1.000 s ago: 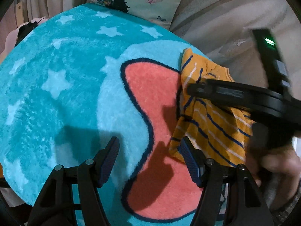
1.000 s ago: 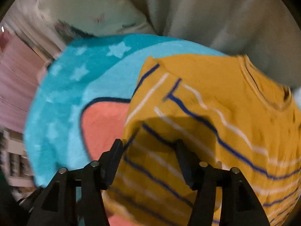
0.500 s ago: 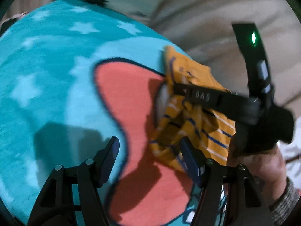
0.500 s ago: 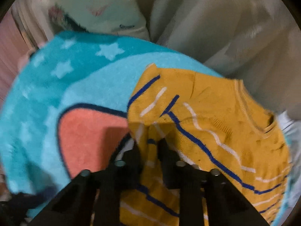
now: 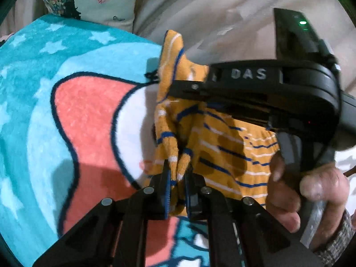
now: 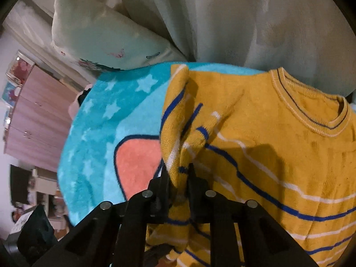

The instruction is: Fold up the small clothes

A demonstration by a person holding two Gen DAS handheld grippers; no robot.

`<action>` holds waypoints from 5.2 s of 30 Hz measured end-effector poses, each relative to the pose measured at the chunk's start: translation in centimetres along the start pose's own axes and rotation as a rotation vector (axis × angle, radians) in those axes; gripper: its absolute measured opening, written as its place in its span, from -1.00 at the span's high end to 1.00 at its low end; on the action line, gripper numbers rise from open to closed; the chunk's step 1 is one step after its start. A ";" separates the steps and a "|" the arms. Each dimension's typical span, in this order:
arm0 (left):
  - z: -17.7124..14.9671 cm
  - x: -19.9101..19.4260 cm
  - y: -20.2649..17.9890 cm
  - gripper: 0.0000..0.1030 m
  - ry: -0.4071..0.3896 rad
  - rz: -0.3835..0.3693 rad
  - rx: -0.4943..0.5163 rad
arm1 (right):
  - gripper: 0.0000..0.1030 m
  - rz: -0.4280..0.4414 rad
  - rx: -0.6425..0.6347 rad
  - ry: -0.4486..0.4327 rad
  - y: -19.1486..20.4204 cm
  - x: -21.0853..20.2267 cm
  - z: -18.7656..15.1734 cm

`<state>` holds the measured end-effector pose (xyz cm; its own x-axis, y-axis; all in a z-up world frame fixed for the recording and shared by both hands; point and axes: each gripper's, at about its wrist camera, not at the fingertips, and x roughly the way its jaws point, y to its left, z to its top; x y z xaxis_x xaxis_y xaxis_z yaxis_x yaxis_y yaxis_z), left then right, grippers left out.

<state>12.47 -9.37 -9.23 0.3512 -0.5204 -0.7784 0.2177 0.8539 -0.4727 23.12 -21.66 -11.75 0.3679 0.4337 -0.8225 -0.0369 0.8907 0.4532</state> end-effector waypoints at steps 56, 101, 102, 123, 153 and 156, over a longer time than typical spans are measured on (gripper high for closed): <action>-8.5 -2.0 -11.8 0.33 0.082 0.029 0.133 | -0.03 -0.038 0.501 -0.296 -25.2 -18.2 -14.4; -13.4 -2.7 -19.2 -0.28 -0.047 0.311 0.354 | 0.00 -0.324 0.330 -0.275 -19.4 -21.1 -26.9; -13.7 -2.5 -19.4 -0.28 -0.039 0.304 0.357 | -0.01 -0.328 0.329 -0.262 -19.4 -21.0 -27.5; -16.0 -2.8 -21.5 -0.28 -0.044 0.319 0.387 | -0.09 -0.344 0.295 -0.245 -18.5 -21.9 -30.1; -7.7 1.0 -14.5 -0.29 0.043 0.222 0.174 | -0.27 -0.251 0.404 -0.316 -22.6 -21.9 -24.8; -5.3 2.5 -13.7 -0.29 0.073 0.154 0.156 | -0.41 -0.179 0.442 -0.328 -24.4 -21.6 -22.4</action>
<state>5.59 -22.36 -6.91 0.3257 -0.3772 -0.8670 0.3065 0.9096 -0.2806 -4.71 -49.68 -12.69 0.6040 0.1537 -0.7820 0.4179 0.7744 0.4750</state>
